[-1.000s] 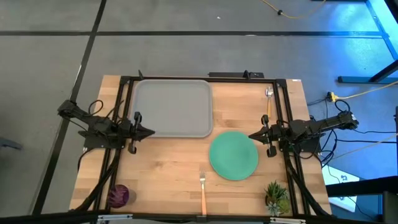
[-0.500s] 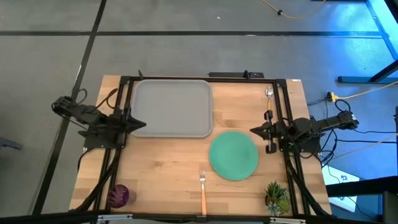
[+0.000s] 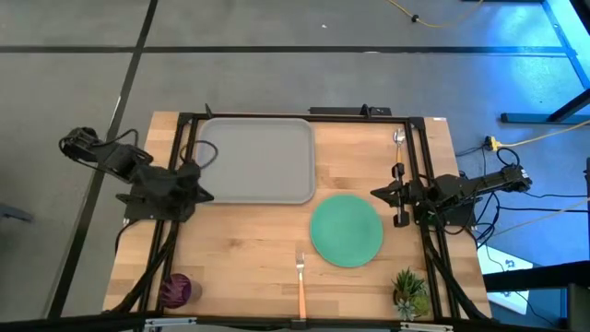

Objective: Pick and place plate/cup/fork/spoon on tray
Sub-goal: Put the purple cup on the top left of the gray tray

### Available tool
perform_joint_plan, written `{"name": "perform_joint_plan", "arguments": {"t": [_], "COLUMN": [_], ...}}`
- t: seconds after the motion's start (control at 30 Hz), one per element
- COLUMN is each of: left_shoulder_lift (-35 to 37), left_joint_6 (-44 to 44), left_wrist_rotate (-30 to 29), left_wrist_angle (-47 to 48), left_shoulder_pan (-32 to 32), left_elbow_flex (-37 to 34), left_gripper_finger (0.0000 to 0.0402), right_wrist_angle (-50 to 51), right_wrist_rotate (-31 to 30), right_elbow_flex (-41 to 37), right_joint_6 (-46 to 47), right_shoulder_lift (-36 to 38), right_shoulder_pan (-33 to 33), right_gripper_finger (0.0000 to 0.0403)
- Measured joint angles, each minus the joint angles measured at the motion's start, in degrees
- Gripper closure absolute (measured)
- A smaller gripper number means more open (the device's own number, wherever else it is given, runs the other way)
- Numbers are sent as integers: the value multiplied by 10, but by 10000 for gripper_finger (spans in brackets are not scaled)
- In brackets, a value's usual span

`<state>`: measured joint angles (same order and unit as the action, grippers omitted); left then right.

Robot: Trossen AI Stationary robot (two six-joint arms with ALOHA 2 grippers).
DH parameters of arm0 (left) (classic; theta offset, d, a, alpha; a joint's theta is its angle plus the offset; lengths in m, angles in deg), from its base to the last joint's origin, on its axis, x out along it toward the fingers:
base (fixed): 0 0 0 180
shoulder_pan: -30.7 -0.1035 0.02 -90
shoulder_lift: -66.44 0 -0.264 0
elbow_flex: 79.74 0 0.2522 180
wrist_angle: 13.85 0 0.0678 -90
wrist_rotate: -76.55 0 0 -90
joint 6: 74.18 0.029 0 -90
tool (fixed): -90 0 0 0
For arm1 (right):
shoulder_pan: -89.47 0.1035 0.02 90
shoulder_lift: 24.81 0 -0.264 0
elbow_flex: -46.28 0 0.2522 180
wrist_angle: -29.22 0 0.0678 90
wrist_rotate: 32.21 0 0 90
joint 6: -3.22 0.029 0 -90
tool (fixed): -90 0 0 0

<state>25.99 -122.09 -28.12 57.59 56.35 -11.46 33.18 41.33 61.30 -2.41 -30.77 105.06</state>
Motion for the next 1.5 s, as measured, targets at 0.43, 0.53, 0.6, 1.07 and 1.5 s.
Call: {"name": "perform_joint_plan", "arguments": {"t": [0.43,0.53,0.6,1.07,1.5], "left_shoulder_lift": [-63,-69,-75,-147,-300], "left_joint_6": [32,6,-22,9,63], "left_wrist_rotate": [56,49,43,-37,-64], "left_wrist_angle": [-109,-97,-86,-74,-203], "left_shoulder_pan": [0,0,0,-14,-184], "left_elbow_flex": [8,8,8,8,8], "left_gripper_finger": [401,401,401,388,390], "right_wrist_angle": [47,47,47,134,353], "right_wrist_rotate": [0,0,0,-25,-39], "right_elbow_flex": [0,0,0,48,253], "right_joint_6": [24,25,24,43,187], "right_shoulder_lift": [0,0,0,-12,-153], "right_shoulder_pan": [0,0,0,0,0], "right_gripper_finger": [389,389,389,389,389]}}
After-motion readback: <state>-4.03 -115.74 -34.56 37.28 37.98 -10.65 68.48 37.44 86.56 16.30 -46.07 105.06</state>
